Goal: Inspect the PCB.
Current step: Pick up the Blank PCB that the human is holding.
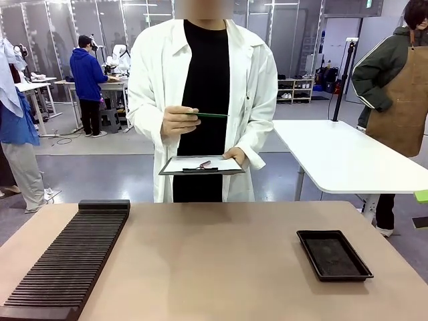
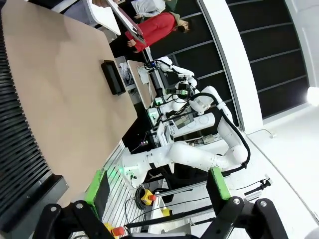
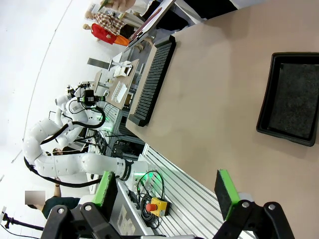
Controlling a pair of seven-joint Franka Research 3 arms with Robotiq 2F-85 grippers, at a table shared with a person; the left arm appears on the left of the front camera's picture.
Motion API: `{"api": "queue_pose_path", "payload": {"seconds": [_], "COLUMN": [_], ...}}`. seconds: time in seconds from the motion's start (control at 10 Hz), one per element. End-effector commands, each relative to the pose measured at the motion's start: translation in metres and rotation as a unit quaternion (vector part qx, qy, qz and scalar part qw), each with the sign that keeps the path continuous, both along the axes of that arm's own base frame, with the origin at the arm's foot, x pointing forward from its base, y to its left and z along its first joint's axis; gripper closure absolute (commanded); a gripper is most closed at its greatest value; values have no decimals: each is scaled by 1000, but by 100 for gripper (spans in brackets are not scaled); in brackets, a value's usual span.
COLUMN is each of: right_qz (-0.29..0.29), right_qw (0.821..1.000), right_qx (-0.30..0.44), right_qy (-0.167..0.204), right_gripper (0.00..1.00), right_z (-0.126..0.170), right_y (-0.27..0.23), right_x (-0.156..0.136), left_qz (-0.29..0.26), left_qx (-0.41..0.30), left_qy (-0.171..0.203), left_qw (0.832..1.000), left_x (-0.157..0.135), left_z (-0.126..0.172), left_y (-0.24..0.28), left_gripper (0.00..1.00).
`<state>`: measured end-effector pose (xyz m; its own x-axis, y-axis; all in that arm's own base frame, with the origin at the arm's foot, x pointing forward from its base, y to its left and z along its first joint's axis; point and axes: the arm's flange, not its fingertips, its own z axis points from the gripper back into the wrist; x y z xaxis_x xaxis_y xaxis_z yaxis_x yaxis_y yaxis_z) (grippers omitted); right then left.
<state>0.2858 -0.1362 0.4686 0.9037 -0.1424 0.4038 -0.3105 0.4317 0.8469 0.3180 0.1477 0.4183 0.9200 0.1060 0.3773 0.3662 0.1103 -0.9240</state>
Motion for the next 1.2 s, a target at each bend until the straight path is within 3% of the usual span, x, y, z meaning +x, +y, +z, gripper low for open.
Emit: {"api": "queue_pose_path", "payload": {"seconds": [0.0,0.1,1.1], "right_qz": [2,2,2], "right_qw": [1000,1000,1000], "right_qx": [3,3,3], "right_qy": [-9,-9,-9], "right_gripper": [0,0,0], "right_z": [1,1,1], "right_y": [-1,-1,-1], "right_x": [0,0,0], "left_qz": [15,0,0], "left_qx": [-15,0,0], "left_qy": [-18,0,0], "left_qw": [1000,1000,1000], "left_x": [9,0,0], "left_z": [2,0,0], "left_y": [0,0,0], "left_gripper": [0,0,0]}}
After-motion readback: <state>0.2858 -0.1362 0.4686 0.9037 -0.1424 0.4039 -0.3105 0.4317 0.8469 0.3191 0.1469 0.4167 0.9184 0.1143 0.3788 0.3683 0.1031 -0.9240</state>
